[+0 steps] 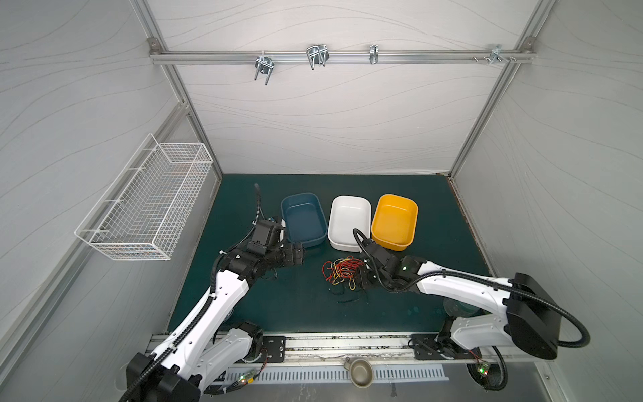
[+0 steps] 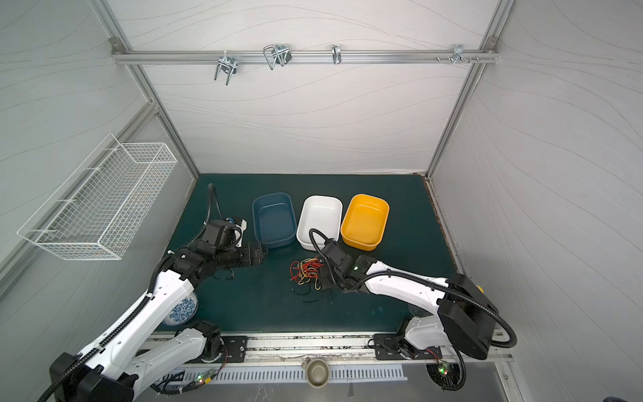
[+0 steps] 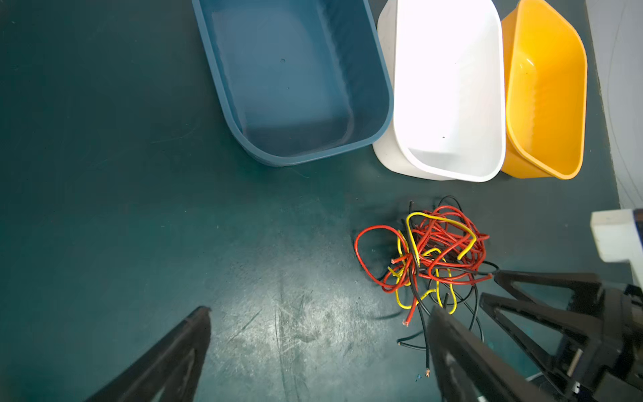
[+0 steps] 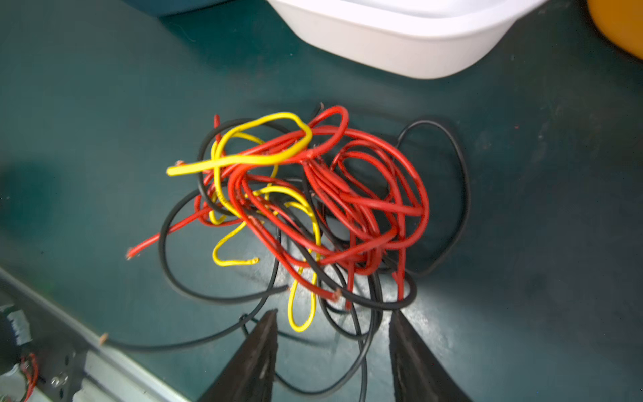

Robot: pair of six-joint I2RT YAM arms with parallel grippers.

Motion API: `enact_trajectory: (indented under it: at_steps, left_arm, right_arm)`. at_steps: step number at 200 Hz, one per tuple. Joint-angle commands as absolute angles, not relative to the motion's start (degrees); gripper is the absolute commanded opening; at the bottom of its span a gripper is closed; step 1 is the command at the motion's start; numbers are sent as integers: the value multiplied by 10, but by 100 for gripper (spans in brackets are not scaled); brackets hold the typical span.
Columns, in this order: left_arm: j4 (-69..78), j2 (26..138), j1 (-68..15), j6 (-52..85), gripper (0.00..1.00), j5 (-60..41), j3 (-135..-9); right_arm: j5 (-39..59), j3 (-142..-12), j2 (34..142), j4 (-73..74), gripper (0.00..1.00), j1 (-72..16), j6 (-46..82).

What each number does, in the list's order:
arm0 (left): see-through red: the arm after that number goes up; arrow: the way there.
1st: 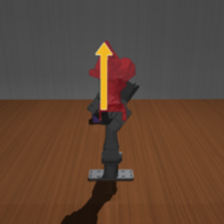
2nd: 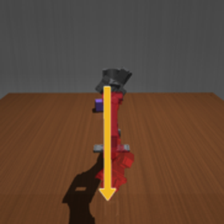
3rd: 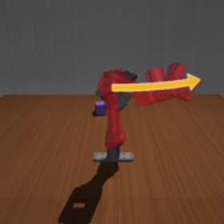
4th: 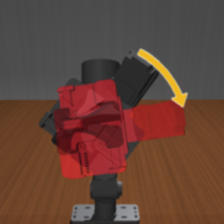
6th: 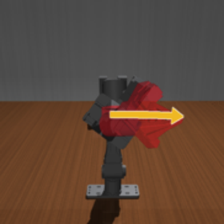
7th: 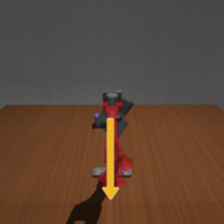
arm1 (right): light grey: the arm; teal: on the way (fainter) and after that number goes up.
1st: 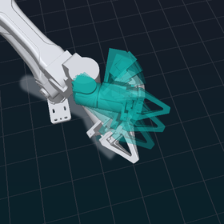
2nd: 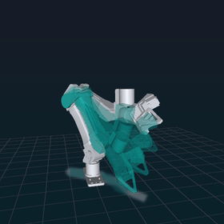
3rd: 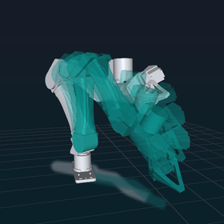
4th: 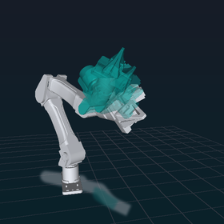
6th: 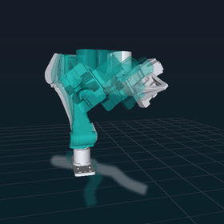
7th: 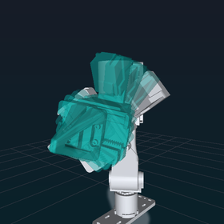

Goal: Untangle the cables
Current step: 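Move the left and right grippers toward the tangled wire pile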

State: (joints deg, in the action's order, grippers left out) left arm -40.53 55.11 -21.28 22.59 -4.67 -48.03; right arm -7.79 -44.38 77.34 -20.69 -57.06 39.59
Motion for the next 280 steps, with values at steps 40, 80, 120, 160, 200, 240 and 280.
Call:
enact_trajectory:
  at_steps: [40, 80, 120, 160, 200, 240, 280]
  left_arm:
    - [-418, 568, -232, 213, 98, -31, -488]
    - [-425, 583, -255, 211, 98, -24, -492]
    - [-438, 603, -291, 208, 98, -22, -500]
    - [-453, 613, -333, 249, 96, -23, -514]
    - [-426, 611, -375, 351, 93, -75, -505]
    - [-345, 589, -390, 434, 93, -118, -451]
    - [-260, 583, -390, 484, 93, -144, -401]
  right_arm:
    - [-73, -479, 840, -164, 44, -543, 399]
    - [-71, -488, 861, -156, 33, -543, 393]
    - [-51, -474, 853, -134, 18, -548, 390]
    - [-28, -462, 823, -111, 9, -552, 376]
    - [-7, -454, 785, -96, 0, -559, 364]
    - [8, -460, 734, -109, 0, -562, 348]
    - [53, -485, 711, -124, 0, -564, 329]
